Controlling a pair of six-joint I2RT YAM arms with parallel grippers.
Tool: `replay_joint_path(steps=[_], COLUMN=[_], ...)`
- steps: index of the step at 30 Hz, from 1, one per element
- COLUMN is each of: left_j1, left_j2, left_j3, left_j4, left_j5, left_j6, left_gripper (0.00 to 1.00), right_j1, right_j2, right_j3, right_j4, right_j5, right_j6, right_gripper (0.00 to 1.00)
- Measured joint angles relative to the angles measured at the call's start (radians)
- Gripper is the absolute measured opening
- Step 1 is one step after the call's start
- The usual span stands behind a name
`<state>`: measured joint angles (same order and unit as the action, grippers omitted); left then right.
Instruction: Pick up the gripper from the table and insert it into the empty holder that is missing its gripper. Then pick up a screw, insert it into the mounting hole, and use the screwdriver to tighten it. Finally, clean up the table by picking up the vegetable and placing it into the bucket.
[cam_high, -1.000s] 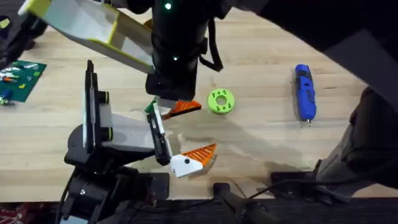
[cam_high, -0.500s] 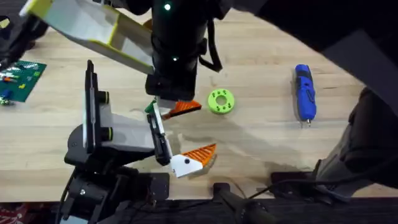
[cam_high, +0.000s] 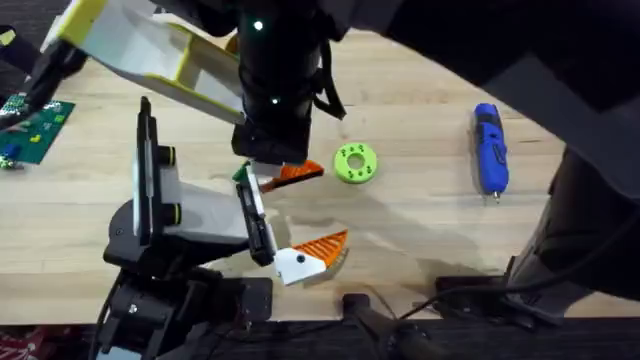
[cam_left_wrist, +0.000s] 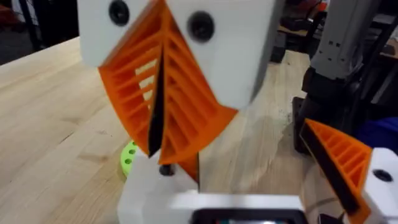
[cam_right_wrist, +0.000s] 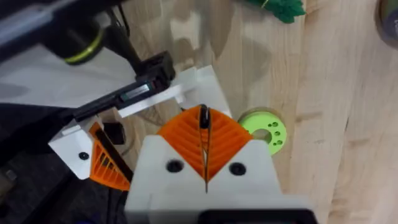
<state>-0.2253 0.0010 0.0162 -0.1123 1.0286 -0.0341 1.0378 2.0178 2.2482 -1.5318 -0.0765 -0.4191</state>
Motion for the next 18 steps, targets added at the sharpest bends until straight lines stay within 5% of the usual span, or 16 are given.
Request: replay_joint_path(steps=[18], left_j1=[0.0], left_j2=[0.0], left_j3=[0.0], left_j4=[0.0], left_j5=[0.0], left_j6=[0.0], left_gripper=[0.986], right_j1=[0.0], right_j2=[0.003], right_j3=[0.0], right_j4=[-0.015], right_j5=[0.0], right_j6=[0.0], right_gripper=[0.008])
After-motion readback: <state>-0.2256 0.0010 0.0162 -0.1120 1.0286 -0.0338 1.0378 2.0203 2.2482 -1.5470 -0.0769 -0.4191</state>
